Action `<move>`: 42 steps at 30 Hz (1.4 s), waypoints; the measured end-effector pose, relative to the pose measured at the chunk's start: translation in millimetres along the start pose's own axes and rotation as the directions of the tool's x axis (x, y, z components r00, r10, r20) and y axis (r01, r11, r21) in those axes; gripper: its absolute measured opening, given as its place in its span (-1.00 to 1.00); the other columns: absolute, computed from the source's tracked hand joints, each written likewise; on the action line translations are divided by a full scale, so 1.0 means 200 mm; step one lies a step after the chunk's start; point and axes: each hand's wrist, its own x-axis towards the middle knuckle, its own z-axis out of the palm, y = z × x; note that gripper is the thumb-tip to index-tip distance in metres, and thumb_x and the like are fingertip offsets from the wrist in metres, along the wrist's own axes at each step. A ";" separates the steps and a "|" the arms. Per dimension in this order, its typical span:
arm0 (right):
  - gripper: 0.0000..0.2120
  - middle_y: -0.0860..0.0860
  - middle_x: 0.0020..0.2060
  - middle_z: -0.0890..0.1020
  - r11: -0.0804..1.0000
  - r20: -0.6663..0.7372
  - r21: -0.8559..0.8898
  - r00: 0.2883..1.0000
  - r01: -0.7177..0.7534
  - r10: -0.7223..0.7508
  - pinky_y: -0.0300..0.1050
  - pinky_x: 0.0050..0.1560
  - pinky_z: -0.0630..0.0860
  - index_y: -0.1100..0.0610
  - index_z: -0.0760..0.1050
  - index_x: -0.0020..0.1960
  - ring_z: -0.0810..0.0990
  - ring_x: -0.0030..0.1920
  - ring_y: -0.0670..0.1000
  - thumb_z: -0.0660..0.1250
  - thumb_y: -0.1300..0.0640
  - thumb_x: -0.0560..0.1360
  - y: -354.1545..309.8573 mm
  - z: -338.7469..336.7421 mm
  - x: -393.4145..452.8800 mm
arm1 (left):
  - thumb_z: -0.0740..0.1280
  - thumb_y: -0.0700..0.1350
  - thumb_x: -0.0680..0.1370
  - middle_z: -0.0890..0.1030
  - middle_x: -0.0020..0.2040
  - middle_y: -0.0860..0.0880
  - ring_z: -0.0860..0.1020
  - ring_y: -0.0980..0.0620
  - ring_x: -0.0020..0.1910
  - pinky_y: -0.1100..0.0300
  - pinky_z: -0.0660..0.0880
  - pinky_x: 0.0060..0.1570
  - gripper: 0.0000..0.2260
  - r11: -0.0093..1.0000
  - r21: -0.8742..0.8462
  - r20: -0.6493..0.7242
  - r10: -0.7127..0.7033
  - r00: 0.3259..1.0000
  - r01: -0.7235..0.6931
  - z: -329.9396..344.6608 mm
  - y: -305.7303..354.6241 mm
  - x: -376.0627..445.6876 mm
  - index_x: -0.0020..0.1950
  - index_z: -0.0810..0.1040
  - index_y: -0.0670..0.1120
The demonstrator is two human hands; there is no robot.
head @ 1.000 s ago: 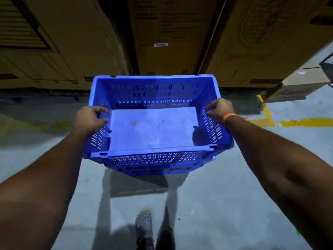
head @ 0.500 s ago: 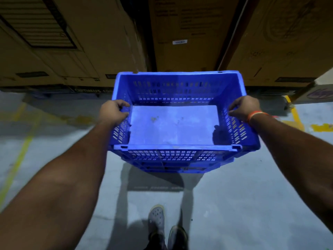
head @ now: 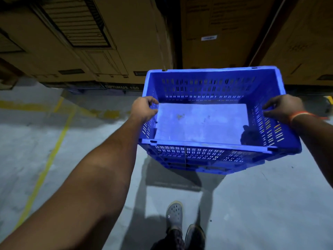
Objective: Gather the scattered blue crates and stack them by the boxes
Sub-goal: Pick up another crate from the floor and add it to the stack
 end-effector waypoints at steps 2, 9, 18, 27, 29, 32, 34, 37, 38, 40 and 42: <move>-0.75 0.09 -0.20 0.57 1.000 0.011 0.006 1.000 -0.010 0.010 -0.15 -0.07 0.37 0.05 0.69 -0.03 0.57 -0.14 0.11 0.58 0.15 0.30 -0.01 0.00 -0.03 | 0.52 -0.14 0.41 0.54 -0.23 -0.01 0.51 -0.01 -0.25 0.20 0.44 -0.18 -0.76 1.000 0.011 0.013 0.011 1.000 -0.011 -0.01 0.00 0.04 0.07 0.69 0.00; -0.75 0.07 -0.16 0.57 0.998 0.012 0.053 0.999 -0.041 0.040 -0.13 -0.03 0.42 0.07 0.69 -0.02 0.55 -0.14 0.09 0.57 0.17 0.31 -0.05 0.00 -0.05 | 0.52 -0.20 0.41 0.52 -0.31 -0.02 0.50 0.02 -0.29 0.23 0.37 -0.22 -0.78 1.000 0.012 0.052 0.020 0.998 -0.021 -0.04 0.00 0.12 0.03 0.71 -0.06; -0.81 0.09 -0.21 0.67 0.995 -0.030 0.032 0.995 -0.097 0.098 -0.23 -0.13 0.36 0.06 0.69 -0.09 0.62 -0.16 0.10 0.53 0.15 0.29 -0.05 0.03 -0.11 | 0.54 -0.16 0.40 0.61 -0.19 -0.07 0.55 -0.02 -0.21 0.20 0.42 -0.13 -0.74 0.998 0.010 0.012 0.055 0.998 -0.055 0.03 -0.07 0.14 0.07 0.71 -0.02; -0.88 0.03 -0.29 0.62 0.991 -0.051 0.093 0.993 -0.101 0.106 -0.30 -0.41 0.31 0.00 0.64 -0.24 0.51 -0.36 -0.03 0.53 0.17 0.26 -0.07 0.03 -0.10 | 0.53 -0.15 0.40 0.58 -0.20 -0.04 0.57 -0.06 -0.20 0.21 0.40 -0.14 -0.79 0.998 0.038 0.020 0.051 0.999 -0.051 0.00 -0.04 0.12 0.01 0.69 0.01; -0.87 0.03 -0.27 0.63 0.991 -0.053 0.099 0.994 -0.095 0.101 -0.31 -0.41 0.32 0.00 0.64 -0.24 0.51 -0.36 -0.05 0.53 0.17 0.26 -0.06 0.03 -0.09 | 0.52 -0.15 0.39 0.59 -0.19 -0.03 0.58 -0.05 -0.18 0.21 0.42 -0.12 -0.78 0.998 0.043 0.014 0.052 0.999 -0.053 0.00 -0.05 0.12 0.01 0.69 0.00; -0.87 0.04 -0.27 0.65 0.987 -0.047 0.116 0.992 -0.107 0.113 -0.27 -0.34 0.36 0.01 0.64 -0.24 0.55 -0.35 -0.03 0.54 0.18 0.27 -0.06 0.04 -0.09 | 0.51 -0.17 0.40 0.60 -0.19 -0.03 0.56 -0.04 -0.19 0.19 0.44 -0.13 -0.80 0.997 0.061 0.017 0.044 0.999 -0.045 0.00 -0.04 0.12 0.00 0.69 0.00; -0.87 0.03 -0.32 0.64 0.984 -0.050 0.132 0.991 -0.118 0.125 -0.31 -0.41 0.32 0.00 0.63 -0.27 0.52 -0.42 -0.11 0.53 0.18 0.27 -0.05 0.05 -0.09 | 0.50 -0.17 0.40 0.59 -0.22 -0.04 0.57 -0.05 -0.22 0.19 0.42 -0.16 -0.81 0.997 0.070 0.016 0.040 0.999 -0.041 0.00 -0.04 0.11 -0.01 0.69 0.00; -0.86 0.02 -0.29 0.65 0.983 -0.056 0.140 0.990 -0.122 0.131 -0.28 -0.34 0.36 -0.02 0.61 -0.30 0.56 -0.36 -0.04 0.53 0.18 0.27 -0.04 0.04 -0.06 | 0.51 -0.18 0.40 0.58 -0.27 -0.02 0.56 -0.03 -0.27 0.21 0.38 -0.21 -0.82 0.998 0.050 0.018 0.026 0.999 -0.027 0.01 -0.04 0.13 -0.02 0.70 -0.01; -0.85 0.02 -0.27 0.66 0.982 -0.052 0.141 0.990 -0.125 0.133 -0.26 -0.30 0.37 -0.03 0.60 -0.30 0.57 -0.32 -0.01 0.53 0.18 0.27 -0.04 0.04 -0.05 | 0.51 -0.18 0.40 0.57 -0.29 -0.02 0.55 -0.03 -0.29 0.22 0.37 -0.23 -0.83 0.999 0.043 0.023 0.016 1.000 -0.017 0.00 -0.04 0.14 -0.02 0.70 -0.01; -0.85 0.01 -0.25 0.65 0.981 -0.039 0.141 0.989 -0.136 0.143 -0.26 -0.23 0.39 -0.03 0.60 -0.31 0.58 -0.27 0.00 0.53 0.17 0.27 -0.04 0.05 -0.04 | 0.50 -0.17 0.42 0.55 -0.31 -0.02 0.54 -0.04 -0.31 0.23 0.37 -0.22 -0.84 0.999 0.042 0.040 0.004 0.999 -0.005 0.00 -0.03 0.14 -0.03 0.70 -0.01; -0.85 0.01 -0.24 0.64 0.979 -0.035 0.147 0.988 -0.144 0.150 -0.25 -0.15 0.40 -0.03 0.60 -0.29 0.59 -0.22 0.01 0.52 0.18 0.28 -0.04 0.05 -0.04 | 0.49 -0.17 0.44 0.54 -0.33 -0.02 0.54 -0.05 -0.31 0.23 0.35 -0.21 -0.86 0.999 0.034 0.049 0.007 0.999 -0.009 -0.01 -0.02 0.13 -0.03 0.69 0.00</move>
